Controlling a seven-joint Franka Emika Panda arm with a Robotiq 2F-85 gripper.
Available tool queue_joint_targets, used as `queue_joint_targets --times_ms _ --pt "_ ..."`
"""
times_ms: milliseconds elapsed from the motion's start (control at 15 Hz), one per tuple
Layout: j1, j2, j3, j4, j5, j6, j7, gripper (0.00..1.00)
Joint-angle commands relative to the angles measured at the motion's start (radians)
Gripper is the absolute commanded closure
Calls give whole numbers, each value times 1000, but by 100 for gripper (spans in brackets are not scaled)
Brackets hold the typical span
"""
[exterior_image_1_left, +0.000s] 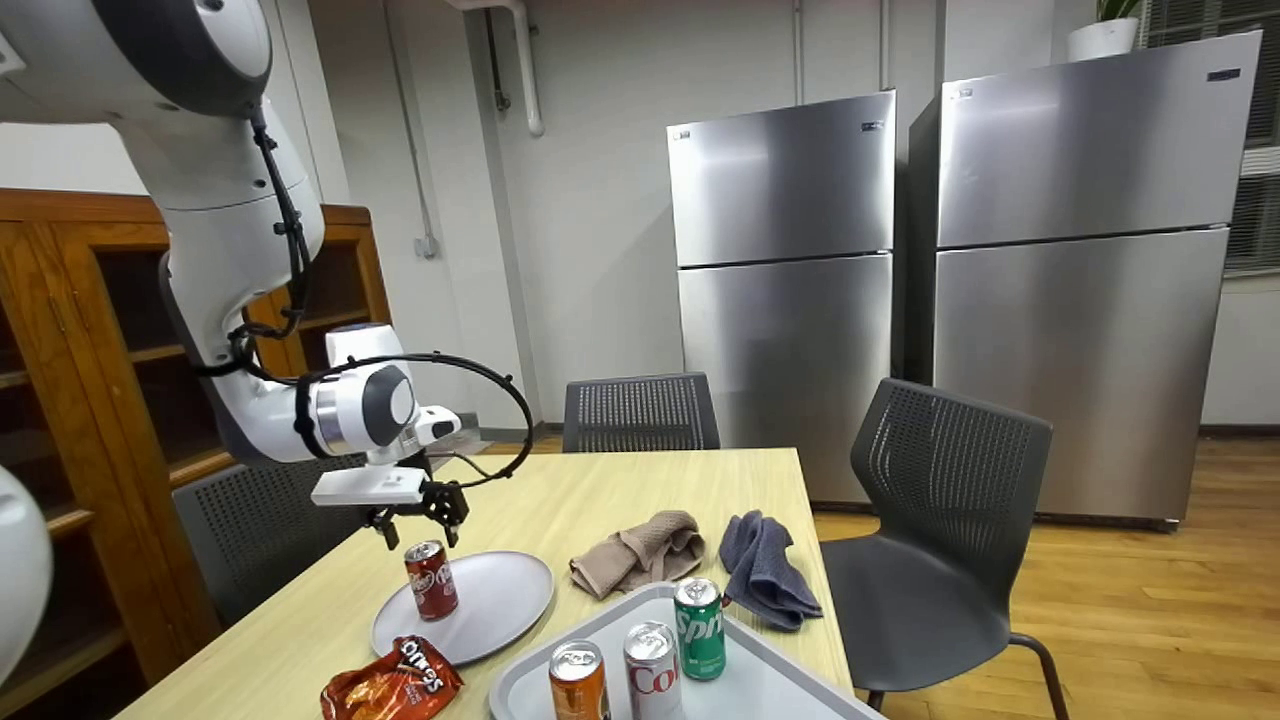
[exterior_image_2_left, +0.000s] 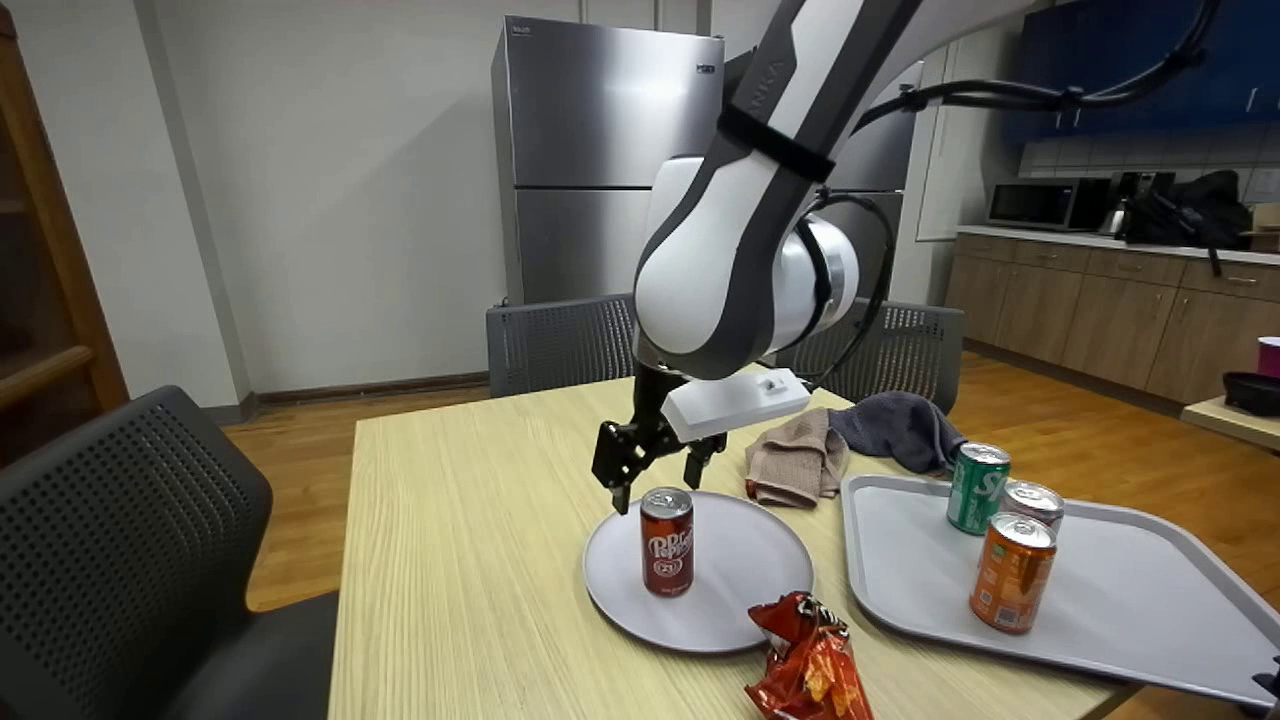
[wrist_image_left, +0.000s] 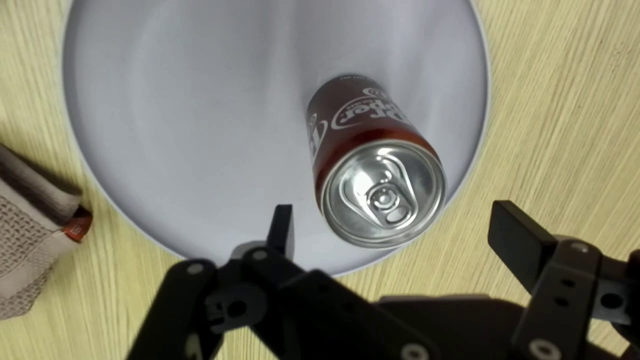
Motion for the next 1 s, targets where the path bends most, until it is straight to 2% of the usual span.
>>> queue_joint_targets --times_ms 0,933 --pt "15 21 -19 43 -34 -63 3 0" --pt "27 60 -36 53 -46 -69 18 0"
